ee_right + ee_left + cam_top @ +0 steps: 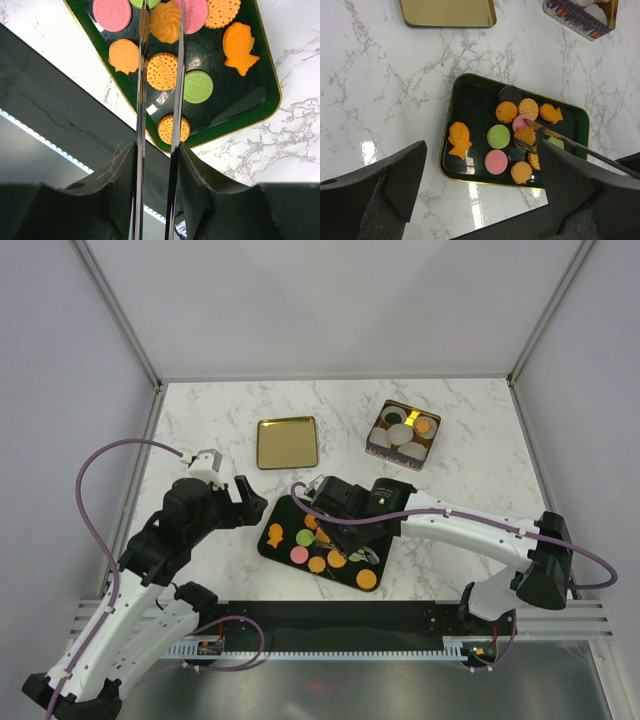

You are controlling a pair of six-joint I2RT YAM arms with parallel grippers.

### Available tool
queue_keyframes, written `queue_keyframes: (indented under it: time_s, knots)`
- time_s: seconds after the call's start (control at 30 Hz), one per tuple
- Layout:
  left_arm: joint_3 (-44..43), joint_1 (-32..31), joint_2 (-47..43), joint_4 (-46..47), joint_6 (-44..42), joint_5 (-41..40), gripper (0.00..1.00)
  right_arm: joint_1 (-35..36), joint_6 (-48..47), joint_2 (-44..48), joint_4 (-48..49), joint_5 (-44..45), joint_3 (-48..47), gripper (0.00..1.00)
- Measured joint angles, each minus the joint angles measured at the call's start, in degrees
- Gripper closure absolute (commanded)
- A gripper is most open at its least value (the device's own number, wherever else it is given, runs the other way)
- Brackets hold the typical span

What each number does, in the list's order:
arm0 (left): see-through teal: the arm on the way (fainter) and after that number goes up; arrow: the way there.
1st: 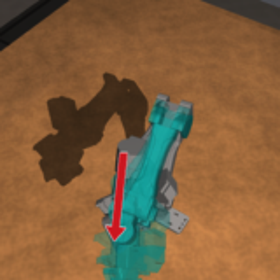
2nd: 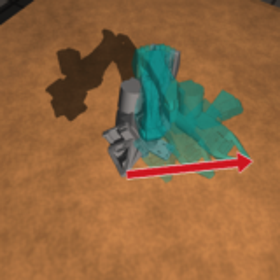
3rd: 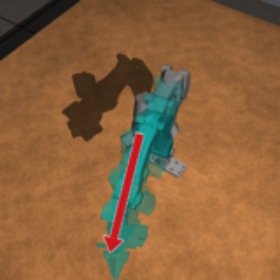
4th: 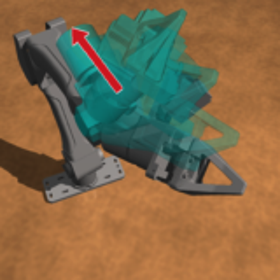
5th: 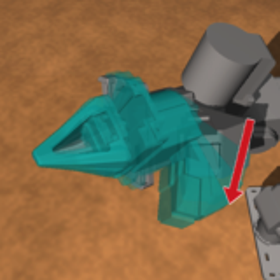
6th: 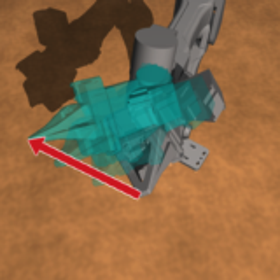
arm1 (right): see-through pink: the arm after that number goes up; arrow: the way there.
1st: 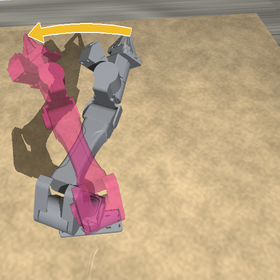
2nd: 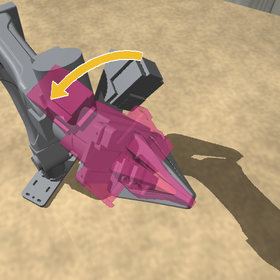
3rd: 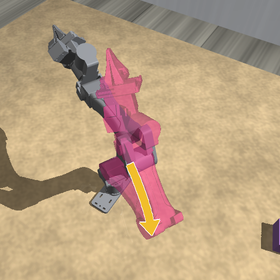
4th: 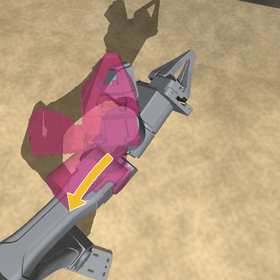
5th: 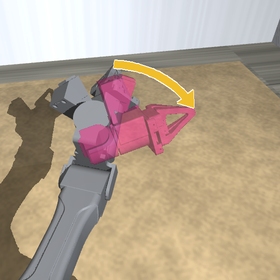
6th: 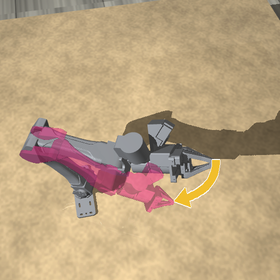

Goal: Pack the cookies

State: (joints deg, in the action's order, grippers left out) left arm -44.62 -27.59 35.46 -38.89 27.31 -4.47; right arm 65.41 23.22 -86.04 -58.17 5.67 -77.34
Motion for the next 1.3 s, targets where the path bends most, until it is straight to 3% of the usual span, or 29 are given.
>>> queue_keyframes:
  time_s: [0.4,0.7,1.07,1.3]
  knots:
    - [0.0,0.0,-0.4,0.0,0.0,0.0,0.01,-1.3,0.7,1.2,-0.4,0.4,0.0,0.56]
    - [0.0,0.0,-0.4,0.0,0.0,0.0,0.01,-9.2,0.4,2.4,-0.1,-1.0,-1.9,0.55]
    - [0.0,0.0,-0.2,0.0,0.0,0.1,0.0,-28.3,-2.3,1.5,3.2,-2.3,-9.0,0.55]
    - [0.0,0.0,0.5,0.0,0.0,0.4,0.0,-41.8,-2.5,-4.2,9.4,-2.9,-10.8,0.55]
